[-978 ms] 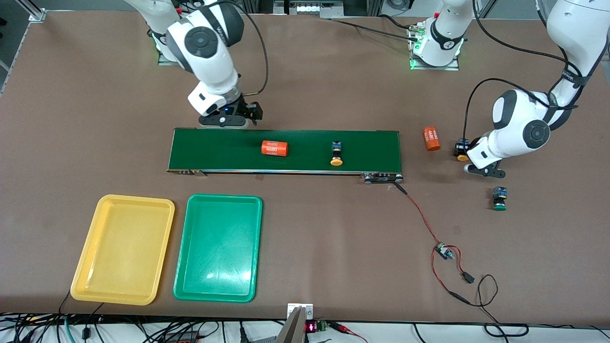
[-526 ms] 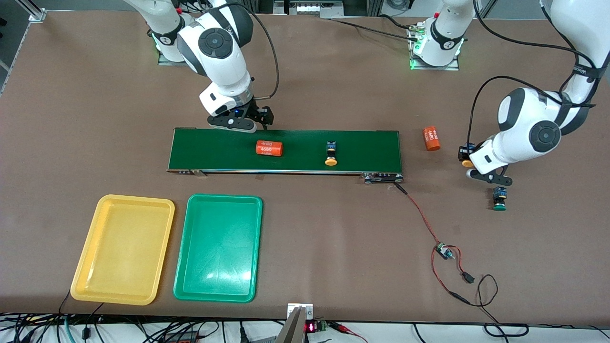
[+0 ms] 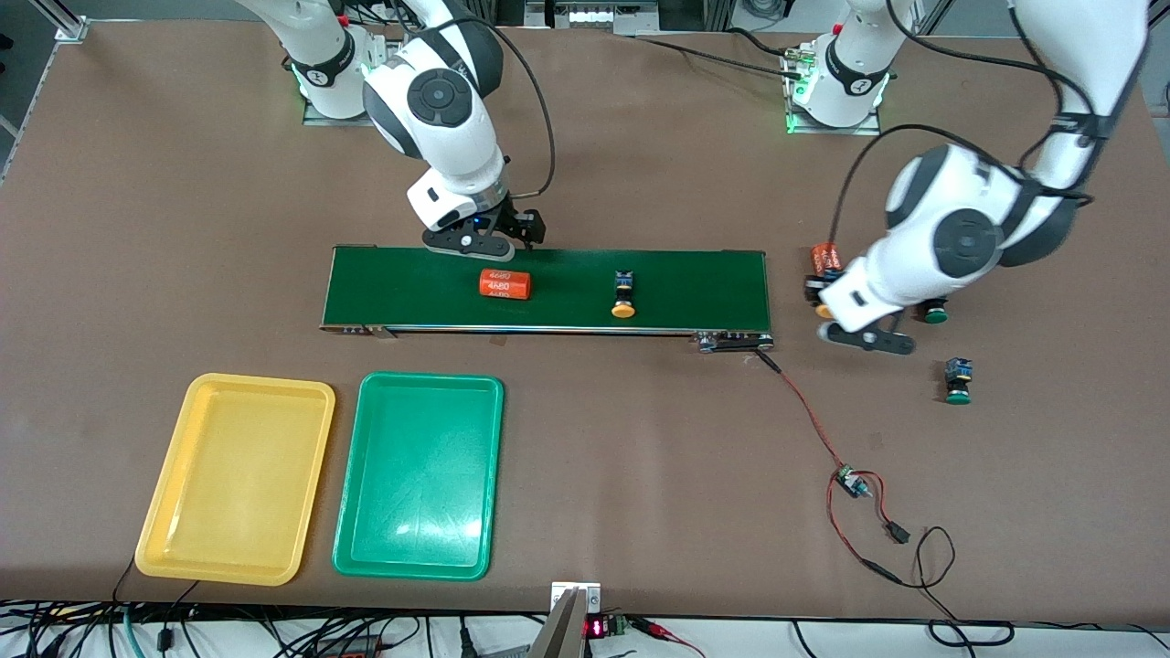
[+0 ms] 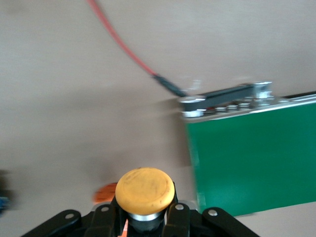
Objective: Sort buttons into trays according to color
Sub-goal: 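Place the yellow button on the belt with the left gripper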
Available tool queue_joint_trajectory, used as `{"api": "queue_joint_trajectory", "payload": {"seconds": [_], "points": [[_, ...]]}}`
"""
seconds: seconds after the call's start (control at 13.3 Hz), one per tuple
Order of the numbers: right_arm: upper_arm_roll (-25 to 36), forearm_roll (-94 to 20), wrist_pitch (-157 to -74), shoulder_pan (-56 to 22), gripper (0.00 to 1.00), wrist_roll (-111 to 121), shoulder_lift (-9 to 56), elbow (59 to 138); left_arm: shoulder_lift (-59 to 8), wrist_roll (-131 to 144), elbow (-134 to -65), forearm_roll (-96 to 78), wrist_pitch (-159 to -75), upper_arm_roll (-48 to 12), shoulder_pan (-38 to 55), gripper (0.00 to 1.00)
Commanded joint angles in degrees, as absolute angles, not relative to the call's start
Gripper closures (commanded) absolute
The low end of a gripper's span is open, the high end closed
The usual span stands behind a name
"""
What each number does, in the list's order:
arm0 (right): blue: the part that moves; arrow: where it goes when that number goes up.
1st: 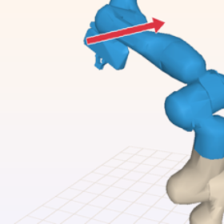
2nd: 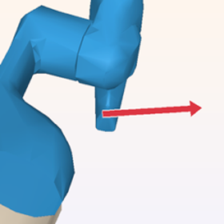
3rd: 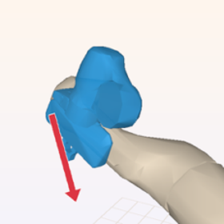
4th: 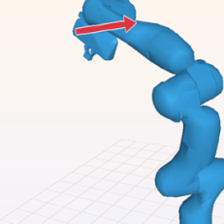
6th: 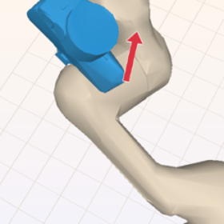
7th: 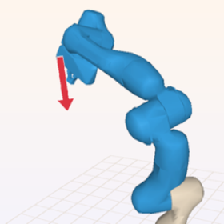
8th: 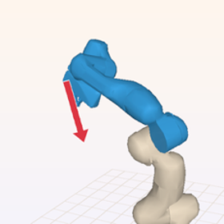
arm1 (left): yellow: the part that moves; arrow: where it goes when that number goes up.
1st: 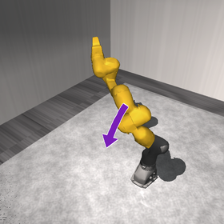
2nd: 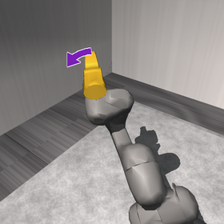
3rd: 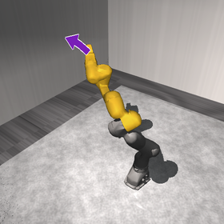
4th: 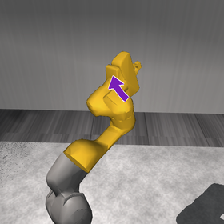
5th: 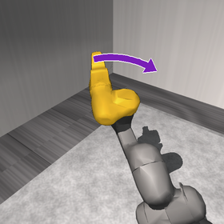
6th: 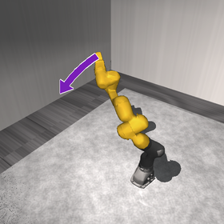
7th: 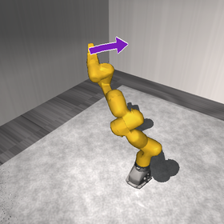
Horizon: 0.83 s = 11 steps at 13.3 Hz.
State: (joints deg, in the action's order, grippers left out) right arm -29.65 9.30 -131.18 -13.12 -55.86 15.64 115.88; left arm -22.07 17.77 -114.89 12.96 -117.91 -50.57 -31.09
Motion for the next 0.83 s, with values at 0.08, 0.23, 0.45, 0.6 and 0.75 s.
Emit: {"api": "queue_joint_trajectory", "payload": {"seconds": [0.08,0.23,0.45,0.6,0.75], "points": [[-29.5,12.8,-130.4,-14.9,0.0,-56.8,19.8,112.6,-27.8,27.4,-111.5,12.3,-118.6,-50.4,-24.1,0.82],[-29.5,14.4,-130.5,-14.9,0.0,-55.9,20.2,112.6,-29.1,30.1,-112.2,12.3,-121.9,-50.0,-21.9,0.82],[-29.4,14.5,-130.5,-14.9,0.0,-55.9,20.4,112.5,-30.7,32.0,-112.9,12.6,-123.7,-49.8,-21.1,0.8],[-29.4,14.6,-130.5,-14.9,0.0,-56.0,20.4,112.5,-31.7,32.3,-113.0,13.0,-123.9,-49.6,-20.8,0.8],[-29.2,14.7,-130.5,-14.9,0.0,-56.0,20.4,112.4,-32.1,32.3,-113.6,13.2,-125.3,-49.1,-20.7,0.75]]}}
